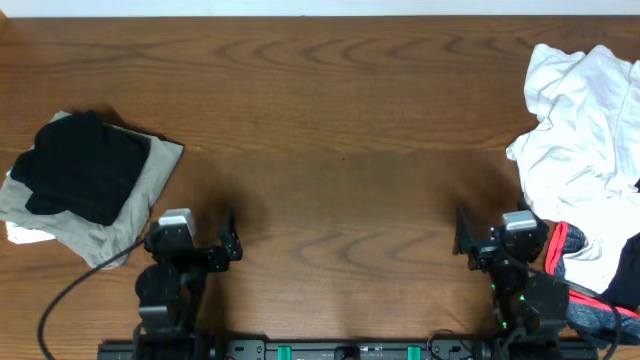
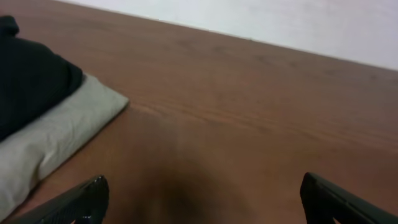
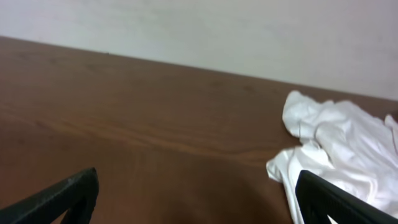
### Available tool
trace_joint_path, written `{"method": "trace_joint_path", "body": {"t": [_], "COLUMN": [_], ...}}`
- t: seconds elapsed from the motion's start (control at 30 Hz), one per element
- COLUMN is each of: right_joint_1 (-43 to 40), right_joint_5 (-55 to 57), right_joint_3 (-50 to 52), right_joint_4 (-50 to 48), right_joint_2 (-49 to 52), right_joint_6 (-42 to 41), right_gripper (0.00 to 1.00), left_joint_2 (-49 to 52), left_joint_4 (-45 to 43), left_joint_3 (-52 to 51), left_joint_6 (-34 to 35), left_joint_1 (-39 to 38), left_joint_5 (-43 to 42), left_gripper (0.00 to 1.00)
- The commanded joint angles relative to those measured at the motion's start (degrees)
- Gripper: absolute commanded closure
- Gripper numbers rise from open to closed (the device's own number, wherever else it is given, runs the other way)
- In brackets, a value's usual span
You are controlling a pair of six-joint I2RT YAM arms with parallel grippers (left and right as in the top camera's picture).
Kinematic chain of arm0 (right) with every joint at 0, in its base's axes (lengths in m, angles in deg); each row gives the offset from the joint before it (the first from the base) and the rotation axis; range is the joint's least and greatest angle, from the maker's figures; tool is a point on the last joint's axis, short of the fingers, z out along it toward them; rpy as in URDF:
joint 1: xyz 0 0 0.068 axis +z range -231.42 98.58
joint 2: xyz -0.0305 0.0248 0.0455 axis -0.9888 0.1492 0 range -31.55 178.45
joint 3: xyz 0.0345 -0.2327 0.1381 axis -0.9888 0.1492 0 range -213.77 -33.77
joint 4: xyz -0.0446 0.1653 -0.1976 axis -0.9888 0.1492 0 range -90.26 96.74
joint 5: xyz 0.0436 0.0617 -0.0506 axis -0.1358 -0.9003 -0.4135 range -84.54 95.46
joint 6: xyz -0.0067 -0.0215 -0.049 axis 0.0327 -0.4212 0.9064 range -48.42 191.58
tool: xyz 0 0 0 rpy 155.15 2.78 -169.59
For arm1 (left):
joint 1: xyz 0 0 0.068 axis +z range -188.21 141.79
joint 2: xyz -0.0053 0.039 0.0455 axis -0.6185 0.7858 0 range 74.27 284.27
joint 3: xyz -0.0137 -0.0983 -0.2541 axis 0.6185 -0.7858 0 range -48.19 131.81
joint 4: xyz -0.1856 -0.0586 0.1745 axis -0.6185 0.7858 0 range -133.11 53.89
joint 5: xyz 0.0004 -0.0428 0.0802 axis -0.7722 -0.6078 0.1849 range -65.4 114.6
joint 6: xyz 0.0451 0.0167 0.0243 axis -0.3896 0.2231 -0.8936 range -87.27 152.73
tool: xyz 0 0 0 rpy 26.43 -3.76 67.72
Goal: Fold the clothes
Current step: 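Reach the right gripper to the white T-shirt pile and grasp it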
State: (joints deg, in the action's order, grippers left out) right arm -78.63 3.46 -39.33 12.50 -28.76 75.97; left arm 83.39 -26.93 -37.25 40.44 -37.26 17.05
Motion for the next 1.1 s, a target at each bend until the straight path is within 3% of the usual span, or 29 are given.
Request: {"method": "trace_joint_path", "body": {"t": [0.0, 0.3, 0.47, 0.67, 0.83, 1.07], "right_joint_1": [-0.3, -0.3, -0.3, -0.3, -2.0, -11.7], "right_joint_5": [3.4, 5.6, 2.5, -0.9, 14.5, 21.1], "right_joint_3": [-6.1, -25.9, -39.6, -48.2, -48.6, -48.6], "right_joint_4": [3.1, 19.0, 31.4, 33.3, 32.7, 32.6], "right_joint_2": [3.5, 25.8, 39.5, 47.2, 53.1, 69.1], "right_joint_6": [-1.5, -5.1, -6.1, -6.1, -10.9, -11.0], "right_gripper": [0.01, 0.01, 0.01, 0.01, 0.01, 0.01], "left_joint_2": [5.1, 23.6, 28.9, 28.8, 28.8, 28.9], "left_joint_4": [2.8, 23.3, 34.0, 34.8, 35.0, 35.3], "left_joint_3": [9.0, 34.2, 44.5, 45.7, 45.7, 45.7], "left_joint_6": [0.3, 0.3, 0.3, 0.3, 0.3, 0.3], "left_joint_1": [-0.3, -0.3, -0.3, -0.3, -0.3, -0.3], "left_joint_5": [-0.8, -1.0, -1.0, -1.0, -1.0, -1.0], "left_gripper": [0.02, 0.02, 0.02, 0.02, 0.02, 0.02]}}
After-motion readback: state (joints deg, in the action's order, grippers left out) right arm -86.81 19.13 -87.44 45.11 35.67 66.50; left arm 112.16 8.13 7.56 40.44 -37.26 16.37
